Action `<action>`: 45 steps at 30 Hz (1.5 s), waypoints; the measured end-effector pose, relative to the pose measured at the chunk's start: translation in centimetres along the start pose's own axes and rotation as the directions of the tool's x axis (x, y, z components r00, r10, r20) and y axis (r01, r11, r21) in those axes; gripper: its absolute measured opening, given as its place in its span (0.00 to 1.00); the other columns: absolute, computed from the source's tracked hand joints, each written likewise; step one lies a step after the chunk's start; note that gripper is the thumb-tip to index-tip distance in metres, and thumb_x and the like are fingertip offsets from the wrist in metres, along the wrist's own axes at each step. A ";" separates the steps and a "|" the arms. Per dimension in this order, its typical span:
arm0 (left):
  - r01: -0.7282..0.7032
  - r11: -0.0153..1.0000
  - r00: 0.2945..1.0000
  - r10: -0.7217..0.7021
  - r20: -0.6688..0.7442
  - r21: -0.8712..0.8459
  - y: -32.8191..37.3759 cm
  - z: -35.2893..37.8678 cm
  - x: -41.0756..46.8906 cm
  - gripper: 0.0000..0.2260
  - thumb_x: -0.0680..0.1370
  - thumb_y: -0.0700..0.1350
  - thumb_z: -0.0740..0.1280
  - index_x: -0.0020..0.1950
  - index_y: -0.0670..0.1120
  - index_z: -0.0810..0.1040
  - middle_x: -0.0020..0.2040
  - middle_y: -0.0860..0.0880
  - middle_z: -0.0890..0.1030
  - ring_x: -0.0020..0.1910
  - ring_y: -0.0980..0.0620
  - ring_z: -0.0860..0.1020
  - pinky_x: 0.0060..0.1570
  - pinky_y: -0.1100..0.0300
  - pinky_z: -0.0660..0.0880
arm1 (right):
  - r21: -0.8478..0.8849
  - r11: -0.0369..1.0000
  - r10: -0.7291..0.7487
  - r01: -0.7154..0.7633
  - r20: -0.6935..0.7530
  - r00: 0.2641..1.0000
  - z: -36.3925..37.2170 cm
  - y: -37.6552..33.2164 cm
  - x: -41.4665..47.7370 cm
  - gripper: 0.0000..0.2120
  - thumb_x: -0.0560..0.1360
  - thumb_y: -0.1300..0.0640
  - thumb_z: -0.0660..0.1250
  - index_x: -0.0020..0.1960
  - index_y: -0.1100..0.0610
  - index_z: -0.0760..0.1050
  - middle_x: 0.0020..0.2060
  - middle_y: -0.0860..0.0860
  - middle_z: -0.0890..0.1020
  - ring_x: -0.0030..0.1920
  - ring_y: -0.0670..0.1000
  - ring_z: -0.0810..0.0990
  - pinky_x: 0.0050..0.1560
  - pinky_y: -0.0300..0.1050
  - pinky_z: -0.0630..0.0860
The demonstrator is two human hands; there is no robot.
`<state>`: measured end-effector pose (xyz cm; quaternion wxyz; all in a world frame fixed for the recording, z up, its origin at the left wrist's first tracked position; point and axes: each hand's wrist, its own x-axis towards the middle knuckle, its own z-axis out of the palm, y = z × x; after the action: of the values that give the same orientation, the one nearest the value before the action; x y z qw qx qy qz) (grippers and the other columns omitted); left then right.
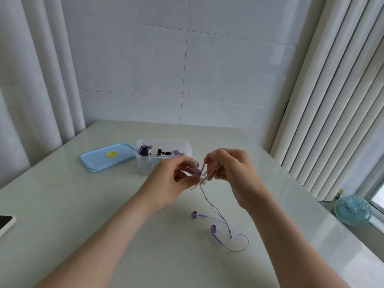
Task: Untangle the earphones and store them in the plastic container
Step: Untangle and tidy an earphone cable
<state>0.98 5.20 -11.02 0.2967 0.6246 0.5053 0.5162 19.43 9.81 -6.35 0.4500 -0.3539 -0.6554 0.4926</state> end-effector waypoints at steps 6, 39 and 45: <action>-0.005 0.996 0.997 -0.002 0.083 0.086 0.0 0.3 -0.3 0.09 0.78 0.41 0.77 0.55 0.49 0.82 0.48 0.52 0.87 0.44 0.50 0.86 0.54 0.52 0.83 | 0.146 0.978 0.150 -0.147 -0.008 0.989 -0.5 -0.6 0.0 0.09 0.79 0.65 0.62 0.44 0.65 0.79 0.37 0.56 0.74 0.33 0.63 0.84 0.32 0.48 0.77; 0.099 0.875 0.916 -0.266 -0.299 -0.475 0.5 -0.6 0.1 0.09 0.80 0.41 0.75 0.59 0.44 0.83 0.50 0.48 0.89 0.48 0.52 0.85 0.52 0.53 0.85 | -0.670 0.704 0.036 0.234 0.363 0.931 2.1 1.6 -0.9 0.12 0.79 0.50 0.68 0.40 0.48 0.87 0.33 0.47 0.85 0.38 0.48 0.83 0.48 0.50 0.81; 0.068 0.913 0.896 -0.233 -0.378 -0.402 0.8 0.0 0.0 0.10 0.79 0.41 0.76 0.57 0.42 0.79 0.51 0.47 0.88 0.42 0.49 0.87 0.41 0.53 0.85 | -0.472 0.855 0.004 0.213 0.418 0.909 2.4 -0.2 -1.9 0.12 0.79 0.61 0.67 0.42 0.57 0.87 0.33 0.52 0.85 0.27 0.40 0.74 0.32 0.29 0.67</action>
<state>1.25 4.94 -10.34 0.3360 0.3885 0.4953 0.7006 17.78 7.24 -6.86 0.2222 -0.3134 -0.8588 0.3390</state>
